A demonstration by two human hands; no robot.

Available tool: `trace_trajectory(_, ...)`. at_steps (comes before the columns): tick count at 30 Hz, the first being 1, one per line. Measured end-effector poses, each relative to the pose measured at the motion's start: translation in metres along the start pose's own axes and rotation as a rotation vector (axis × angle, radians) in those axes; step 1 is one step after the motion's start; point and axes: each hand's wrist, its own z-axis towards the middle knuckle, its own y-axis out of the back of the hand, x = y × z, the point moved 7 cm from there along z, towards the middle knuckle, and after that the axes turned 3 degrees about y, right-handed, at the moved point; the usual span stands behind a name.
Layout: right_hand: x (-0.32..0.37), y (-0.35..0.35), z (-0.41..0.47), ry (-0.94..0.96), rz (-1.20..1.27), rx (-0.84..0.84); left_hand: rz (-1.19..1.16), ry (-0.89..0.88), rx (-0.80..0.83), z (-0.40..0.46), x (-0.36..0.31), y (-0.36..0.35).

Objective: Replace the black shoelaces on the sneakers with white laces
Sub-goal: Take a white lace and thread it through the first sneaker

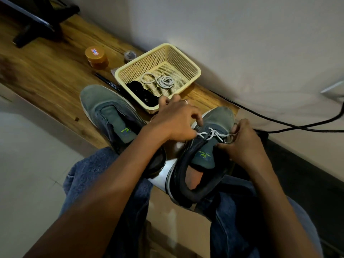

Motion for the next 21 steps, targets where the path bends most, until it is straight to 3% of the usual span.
trace_trajectory(5,0.000,0.000,-0.002,-0.007,0.003,-0.002,-0.048,-0.035,0.007,0.000,-0.005,-0.008)
trace_trajectory(9,0.001,0.000,-0.002,-0.017,0.018,-0.001,0.125,0.043,0.031,-0.001,0.009,-0.007)
trace_trajectory(16,0.001,0.002,-0.001,-0.022,0.022,-0.008,0.366,0.341,0.337,-0.005,0.045,-0.022)
trace_trajectory(21,0.002,0.003,-0.001,-0.011,0.032,-0.001,0.231,0.238,0.246,-0.002,0.033,-0.019)
